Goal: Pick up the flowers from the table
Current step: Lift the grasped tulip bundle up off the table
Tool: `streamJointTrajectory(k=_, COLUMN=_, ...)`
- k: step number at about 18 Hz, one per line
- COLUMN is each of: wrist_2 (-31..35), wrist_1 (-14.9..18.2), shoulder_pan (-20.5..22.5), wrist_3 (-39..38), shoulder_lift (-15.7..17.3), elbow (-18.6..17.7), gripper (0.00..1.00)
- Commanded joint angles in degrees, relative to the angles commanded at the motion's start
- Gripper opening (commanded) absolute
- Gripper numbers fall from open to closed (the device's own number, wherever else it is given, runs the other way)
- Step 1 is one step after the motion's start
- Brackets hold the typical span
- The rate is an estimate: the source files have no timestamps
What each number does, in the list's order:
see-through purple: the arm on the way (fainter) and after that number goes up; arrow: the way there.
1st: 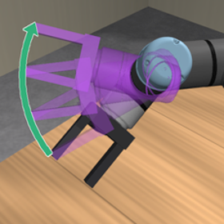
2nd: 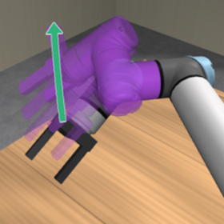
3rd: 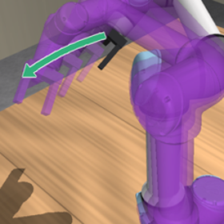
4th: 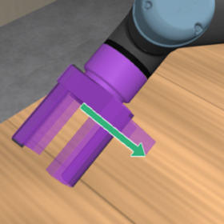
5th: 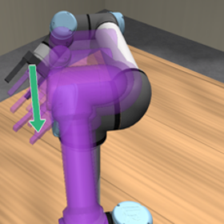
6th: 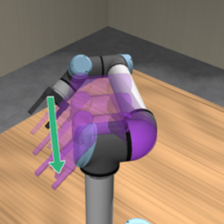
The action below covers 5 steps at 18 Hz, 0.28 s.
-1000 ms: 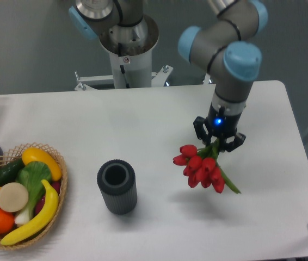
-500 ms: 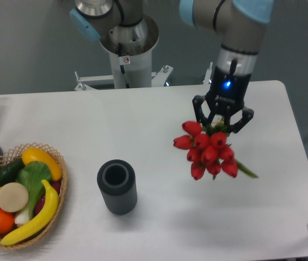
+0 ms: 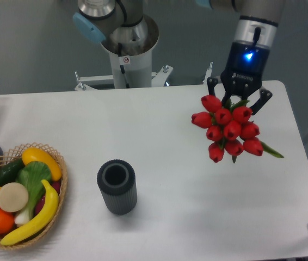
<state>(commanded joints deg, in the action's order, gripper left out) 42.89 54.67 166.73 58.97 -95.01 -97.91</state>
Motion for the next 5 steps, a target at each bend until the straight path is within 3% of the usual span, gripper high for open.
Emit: streamJointTrajectory(k=5, wrist_2=-0.09, wrist_1=0.00, shoulder_pan=0.18, wrist_3=0.00, shoulder_lift=-0.09, elbow=0.53, gripper=0.37)
